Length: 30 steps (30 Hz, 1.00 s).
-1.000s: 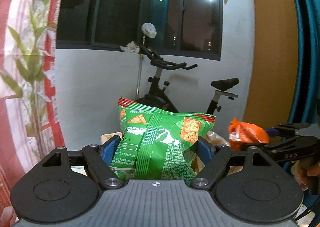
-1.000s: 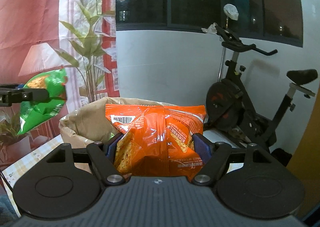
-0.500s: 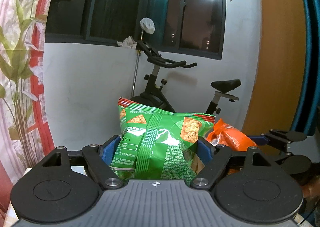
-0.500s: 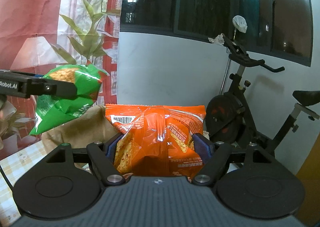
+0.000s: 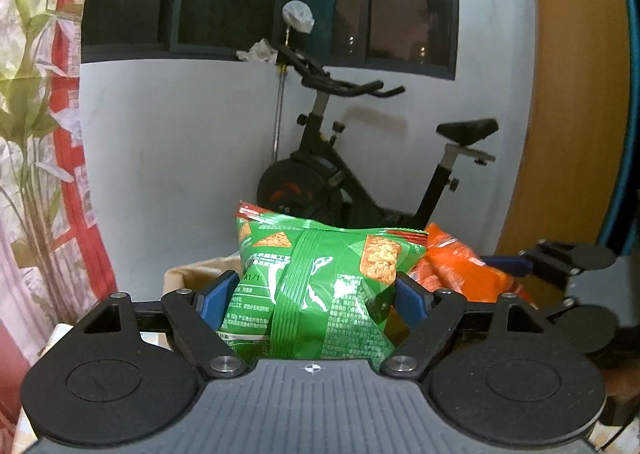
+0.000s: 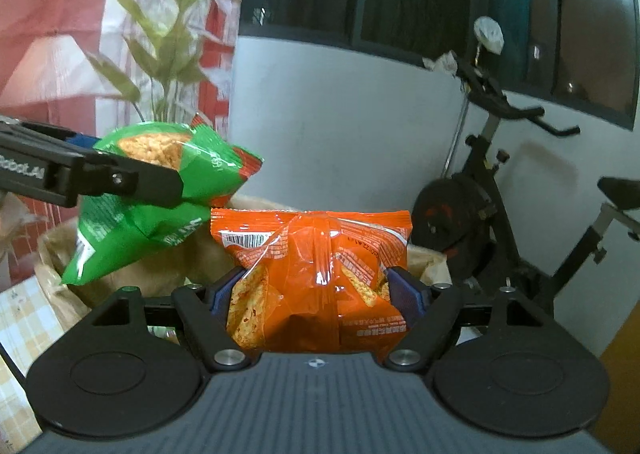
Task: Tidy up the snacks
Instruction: 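Release both bags into the paper bag by opening both tools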
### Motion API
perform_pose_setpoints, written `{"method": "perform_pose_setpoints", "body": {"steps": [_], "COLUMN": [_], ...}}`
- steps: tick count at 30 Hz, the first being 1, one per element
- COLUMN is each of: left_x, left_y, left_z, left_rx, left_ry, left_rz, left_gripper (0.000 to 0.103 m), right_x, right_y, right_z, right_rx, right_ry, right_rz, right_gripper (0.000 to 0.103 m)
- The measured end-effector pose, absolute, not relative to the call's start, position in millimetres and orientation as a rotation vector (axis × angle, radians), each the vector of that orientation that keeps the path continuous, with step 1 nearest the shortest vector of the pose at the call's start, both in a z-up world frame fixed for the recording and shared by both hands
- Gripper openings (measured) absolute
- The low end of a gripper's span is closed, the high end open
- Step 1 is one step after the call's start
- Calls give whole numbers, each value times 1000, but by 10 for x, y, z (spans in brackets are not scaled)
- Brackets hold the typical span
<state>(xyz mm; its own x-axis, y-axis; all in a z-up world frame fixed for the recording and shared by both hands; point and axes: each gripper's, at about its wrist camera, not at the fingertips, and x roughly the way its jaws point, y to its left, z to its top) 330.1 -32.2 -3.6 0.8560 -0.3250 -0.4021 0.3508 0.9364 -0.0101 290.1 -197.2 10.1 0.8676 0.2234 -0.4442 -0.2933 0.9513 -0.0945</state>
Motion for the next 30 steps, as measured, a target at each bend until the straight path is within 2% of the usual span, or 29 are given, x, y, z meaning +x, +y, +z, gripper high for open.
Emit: {"method": "perform_pose_setpoints", "body": {"steps": [5, 19, 30], "left_x": [3252, 2693, 2233], "left_y": [-259, 47, 279], "left_z": [-45, 96, -39], "left_rx": [55, 16, -51], "left_ry": [425, 393, 381], "left_rz": [-327, -284, -228], "left_gripper": [88, 89, 89], "right_x": [2801, 2305, 1871], "right_y": [-2020, -2232, -2386], "right_z": [125, 235, 152], "right_rx": [-147, -59, 34], "right_ry": [443, 422, 411], "right_rz": [261, 254, 270], "right_gripper": [88, 89, 92]}}
